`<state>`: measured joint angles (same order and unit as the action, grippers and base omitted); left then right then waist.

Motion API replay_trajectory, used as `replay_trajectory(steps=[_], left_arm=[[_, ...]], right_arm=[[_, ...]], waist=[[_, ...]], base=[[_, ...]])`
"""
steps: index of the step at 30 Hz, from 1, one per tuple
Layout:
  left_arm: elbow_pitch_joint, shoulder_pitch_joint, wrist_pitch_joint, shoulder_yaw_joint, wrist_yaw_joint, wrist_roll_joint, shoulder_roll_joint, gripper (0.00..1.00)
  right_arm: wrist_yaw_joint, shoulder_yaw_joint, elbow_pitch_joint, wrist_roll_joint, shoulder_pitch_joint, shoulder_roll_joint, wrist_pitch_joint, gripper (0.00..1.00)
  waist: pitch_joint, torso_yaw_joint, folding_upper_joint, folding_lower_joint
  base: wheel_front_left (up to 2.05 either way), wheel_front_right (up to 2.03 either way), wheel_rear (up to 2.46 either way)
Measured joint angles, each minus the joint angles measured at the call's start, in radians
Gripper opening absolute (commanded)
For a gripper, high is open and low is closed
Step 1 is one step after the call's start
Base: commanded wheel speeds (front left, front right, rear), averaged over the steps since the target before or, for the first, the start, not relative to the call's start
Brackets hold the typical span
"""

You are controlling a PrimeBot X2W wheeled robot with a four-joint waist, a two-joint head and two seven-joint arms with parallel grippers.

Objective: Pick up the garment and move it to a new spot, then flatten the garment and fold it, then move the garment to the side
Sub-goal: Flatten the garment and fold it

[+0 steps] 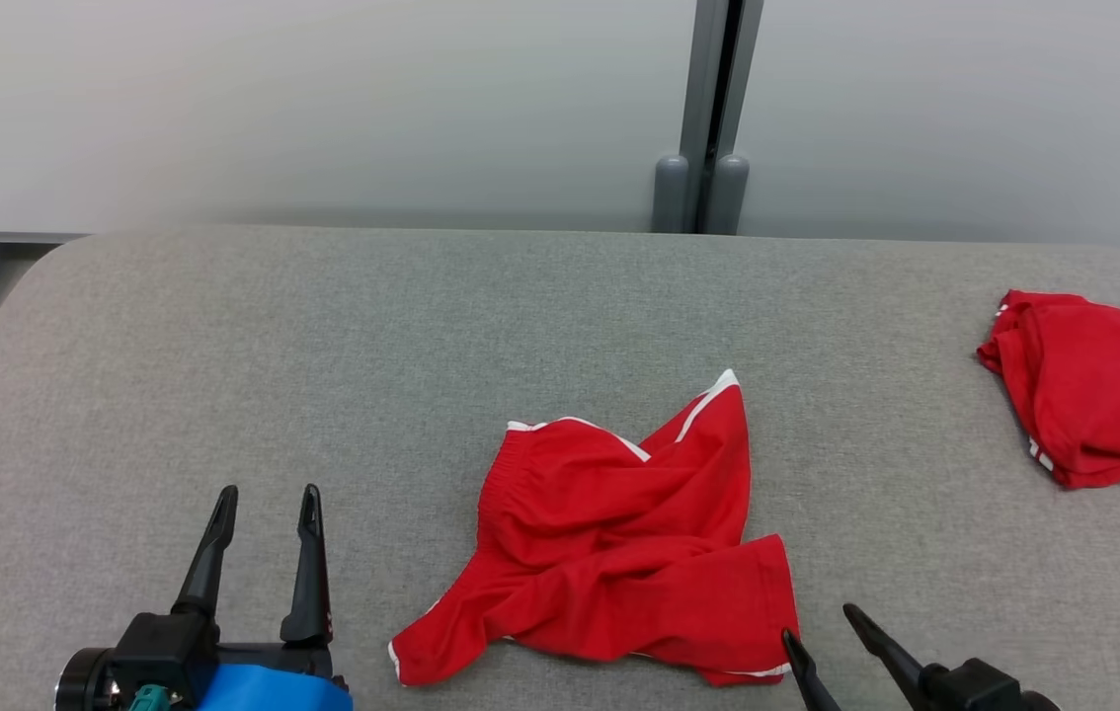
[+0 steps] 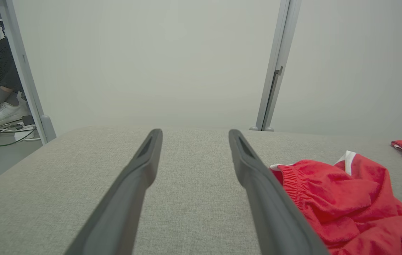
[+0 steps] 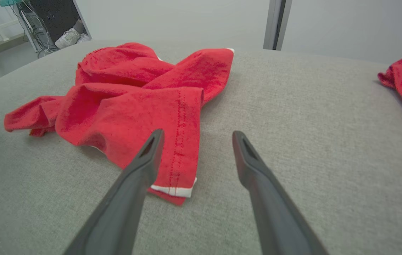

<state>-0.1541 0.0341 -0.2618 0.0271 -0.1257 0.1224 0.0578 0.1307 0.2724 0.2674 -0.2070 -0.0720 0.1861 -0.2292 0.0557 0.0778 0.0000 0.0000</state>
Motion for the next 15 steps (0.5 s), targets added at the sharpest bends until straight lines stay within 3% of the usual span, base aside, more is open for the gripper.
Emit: replay_trajectory(steps=[15], left_arm=[[-0.002, -0.022, 0.0, 0.014, 0.0, 0.0, -0.001, 1.0]], right_arm=[[0.0, 0.127, 0.183, -0.071, 0.071, 0.008, -0.028, 1.0]], waist=[[0.044, 0.047, 0.0, 0.0]], base=[[0.0, 0.0, 0.0]])
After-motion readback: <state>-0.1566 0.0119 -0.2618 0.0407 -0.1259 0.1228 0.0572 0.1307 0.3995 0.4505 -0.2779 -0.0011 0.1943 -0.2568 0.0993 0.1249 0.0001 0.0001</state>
